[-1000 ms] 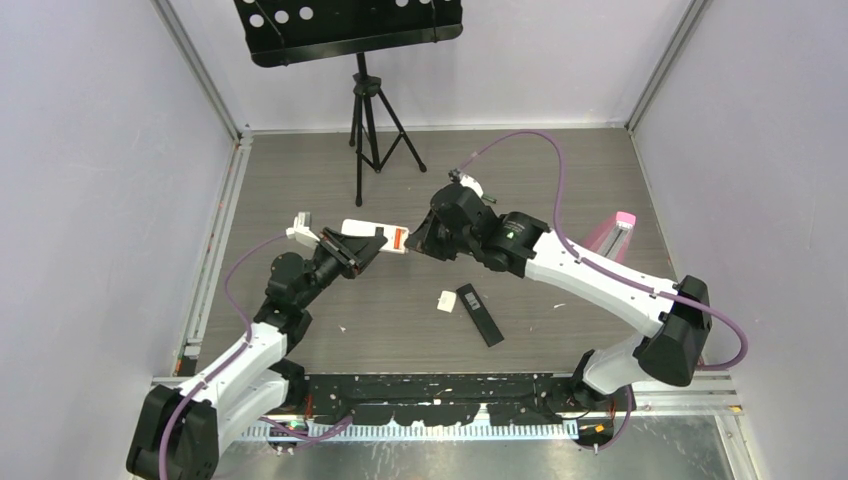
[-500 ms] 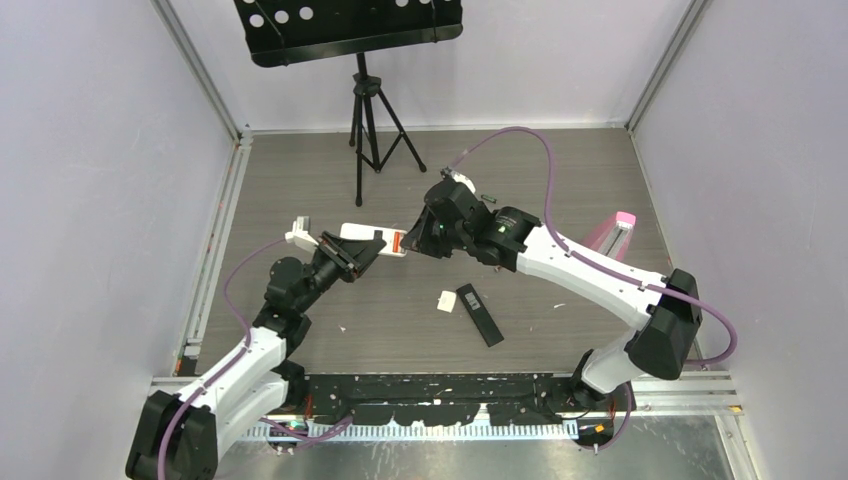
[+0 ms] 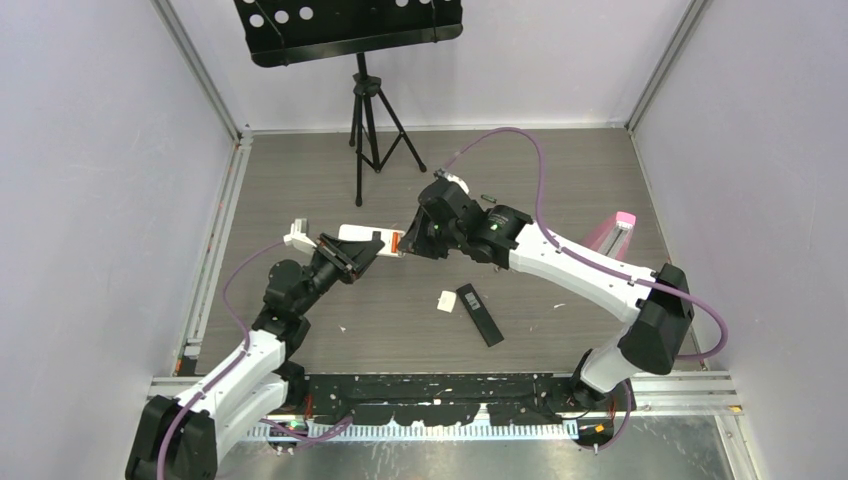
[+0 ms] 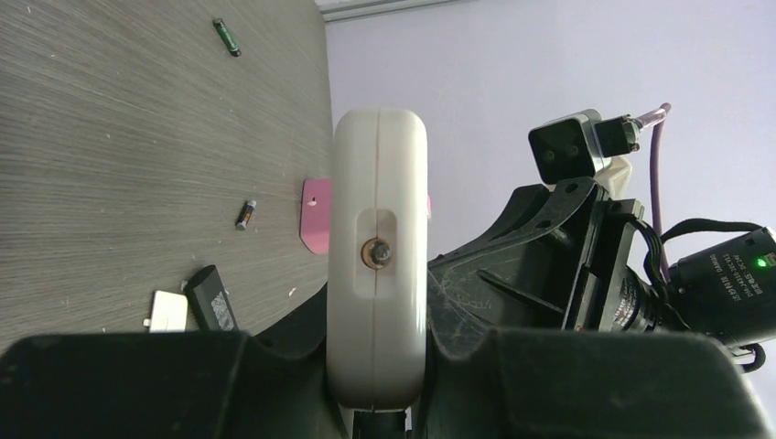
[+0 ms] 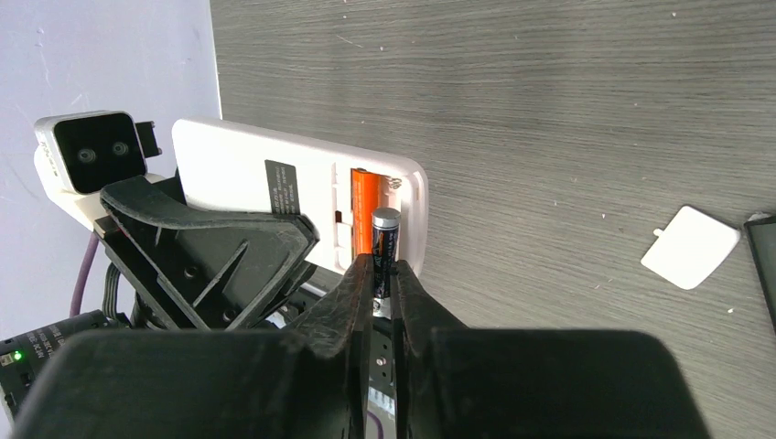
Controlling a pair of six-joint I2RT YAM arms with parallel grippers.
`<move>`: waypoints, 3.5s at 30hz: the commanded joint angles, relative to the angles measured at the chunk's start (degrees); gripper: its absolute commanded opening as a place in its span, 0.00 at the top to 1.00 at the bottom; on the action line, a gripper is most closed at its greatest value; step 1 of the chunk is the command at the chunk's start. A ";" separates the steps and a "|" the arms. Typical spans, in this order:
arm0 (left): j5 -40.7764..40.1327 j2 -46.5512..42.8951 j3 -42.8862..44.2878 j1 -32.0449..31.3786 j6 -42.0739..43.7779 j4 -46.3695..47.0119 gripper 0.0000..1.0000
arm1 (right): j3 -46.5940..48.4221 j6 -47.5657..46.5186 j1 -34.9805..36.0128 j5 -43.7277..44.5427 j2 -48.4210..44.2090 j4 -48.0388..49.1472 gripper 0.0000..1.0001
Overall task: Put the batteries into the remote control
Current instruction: Load the battery into the remote control.
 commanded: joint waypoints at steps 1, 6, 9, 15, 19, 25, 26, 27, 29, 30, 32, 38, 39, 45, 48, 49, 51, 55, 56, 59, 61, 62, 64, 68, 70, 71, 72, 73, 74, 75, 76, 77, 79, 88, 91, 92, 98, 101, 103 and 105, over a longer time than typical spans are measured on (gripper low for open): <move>-0.43 -1.11 0.14 -0.12 -0.64 3.78 1.00 | 3.04 -0.62 -0.08 0.05 0.29 -0.09 0.83; -0.34 -1.26 0.37 -0.12 -0.82 3.77 1.00 | 3.76 -0.76 -0.17 0.24 0.72 -0.15 0.72; -0.37 -1.44 0.47 -0.06 -0.74 3.26 1.00 | 3.78 -0.44 -0.32 0.40 0.53 -0.16 0.68; -0.37 -1.84 0.54 -0.03 -0.60 1.98 1.00 | 3.28 0.15 -0.86 1.31 -1.12 -0.08 0.56; 1.15 -1.58 1.40 -0.03 -0.49 0.25 1.00 | 1.60 -1.34 -1.79 0.90 -3.55 0.92 0.33; 10.60 5.53 3.55 0.49 -2.20 4.93 1.00 | -2.14 -6.67 -7.52 -5.80 -8.77 1.79 0.15; 12.40 6.90 3.90 0.50 -2.86 6.22 1.00 | -3.12 -7.89 -8.63 -8.14 -9.73 2.45 0.14; 14.19 8.10 4.42 0.50 -3.40 6.91 1.00 | -3.95 -9.53 -9.60 -10.26 -10.46 3.17 0.13; 18.64 10.15 6.72 0.57 -3.97 4.08 1.00 | -4.67 -13.64 -10.76 -15.66 -11.46 3.87 0.08; 20.84 11.07 8.12 0.58 -3.98 2.44 1.00 | -4.61 -15.97 -11.08 -18.54 -11.51 3.70 0.07; 24.89 12.50 9.90 0.59 -5.11 2.35 1.00 | -4.15 -19.27 -11.20 -25.32 -11.25 2.59 0.04; 33.84 16.79 13.71 0.59 -7.37 1.34 1.00 | -5.29 -23.13 -11.16 -32.66 -10.78 1.64 0.04; 34.63 17.46 13.86 0.61 -7.63 1.52 1.00 | -5.49 -23.66 -11.21 -33.18 -10.90 1.58 0.04; 37.75 20.95 14.35 0.66 -10.12 5.72 1.00 | -6.34 -25.54 -11.13 -35.44 -10.22 0.97 0.03; 38.21 21.30 14.69 0.67 -10.06 5.50 1.00 | -7.31 -25.81 -11.03 -36.74 -9.71 1.31 0.04; 38.28 21.36 14.71 0.64 -10.13 5.43 1.00 | -7.70 -25.97 -10.98 -37.02 -9.65 1.49 0.05; 38.63 21.42 14.77 0.67 -10.41 5.59 1.00 | -8.10 -26.77 -10.99 -38.71 -9.52 1.78 0.08; 39.08 21.37 14.89 0.67 -10.93 5.79 1.00 | -7.14 -29.18 -10.91 -40.82 -8.43 0.07 0.17; 39.08 21.33 14.89 0.67 -10.93 5.81 1.00 | -6.86 -29.80 -10.93 -41.12 -8.09 -0.33 0.18; 39.05 21.39 14.89 0.67 -11.01 5.75 1.00 | -6.40 -30.94 -10.89 -41.44 -7.58 -1.10 0.22; 39.02 21.38 14.89 0.67 -11.02 5.69 1.00 | -6.25 -31.77 -10.89 -42.04 -7.57 -1.50 0.25; 39.04 21.37 14.95 0.67 -11.02 5.76 1.00 | -6.31 -32.10 -10.90 -42.76 -7.56 -1.41 0.28; 39.07 21.25 14.98 0.67 -11.09 5.88 1.00 | -6.78 -32.60 -10.89 -44.19 -7.76 -0.79 0.32; 38.95 21.03 14.98 0.70 -11.19 6.18 1.00 | -7.54 -33.13 -10.89 -45.25 -7.72 0.03 0.42; 38.97 20.81 14.82 0.76 -11.31 6.17 1.00 | -7.86 -33.16 -10.88 -45.67 -7.59 0.46 0.45; 38.93 20.79 14.76 0.76 -11.36 6.27 1.00 | -8.00 -33.16 -10.89 -45.79 -7.59 0.51 0.46; 38.96 20.65 14.72 0.76 -11.44 6.27 1.00 | -8.16 -33.24 -10.93 -45.78 -7.63 0.70 0.46; 38.92 20.54 14.71 0.76 -11.45 6.29 1.00 | -8.33 -33.30 -10.89 -45.69 -7.67 0.75 0.46; 38.95 20.39 14.71 0.76 -11.61 6.30 1.00 | -8.47 -33.38 -10.89 -45.40 -7.67 0.82 0.47; 38.93 20.29 14.69 0.76 -11.63 6.22 1.00 | -8.67 -33.47 -10.89 -45.36 -7.72 0.91 0.48; 38.98 20.19 14.71 0.76 -11.67 6.22 1.00 | -8.81 -33.57 -10.89 -45.31 -7.79 1.14 0.49; 38.94 20.07 14.78 0.76 -11.71 6.15 1.00 | -8.99 -33.68 -10.89 -45.27 -7.83 1.34 0.50; 38.95 20.03 14.84 0.76 -11.72 6.13 1.00 | -9.39 -33.70 -10.89 -45.06 -8.07 1.83 0.48; 38.97 19.86 14.27 0.85 -11.54 5.97 1.00 | -10.91 -31.32 -10.94 -42.82 -9.50 5.51 0.23; 38.97 19.73 14.27 0.85 -11.54 5.95 1.00 | -11.46 -31.48 -10.92 -43.60 -9.52 5.87 0.23; 38.92 19.60 14.27 0.85 -11.54 5.93 1.00 | -11.62 -31.88 -10.96 -43.95 -9.52 5.91 0.24; 39.10 19.06 13.98 0.85 -10.97 5.76 1.00 | -12.20 -31.50 -10.98 -45.61 -9.78 7.31 0.28; 39.25 18.85 13.47 0.94 -10.29 5.76 1.00 | -12.82 -29.87 -11.15 -46.64 -10.08 9.05 0.25; 39.25 18.58 13.15 1.00 -10.02 5.72 1.00 | -13.52 -28.89 -11.38 -47.51 -10.49 10.48 0.24; 39.29 18.40 13.04 1.02 -9.88 5.76 1.00 | -14.15 -28.20 -11.56 -48.58 -10.84 11.83 0.25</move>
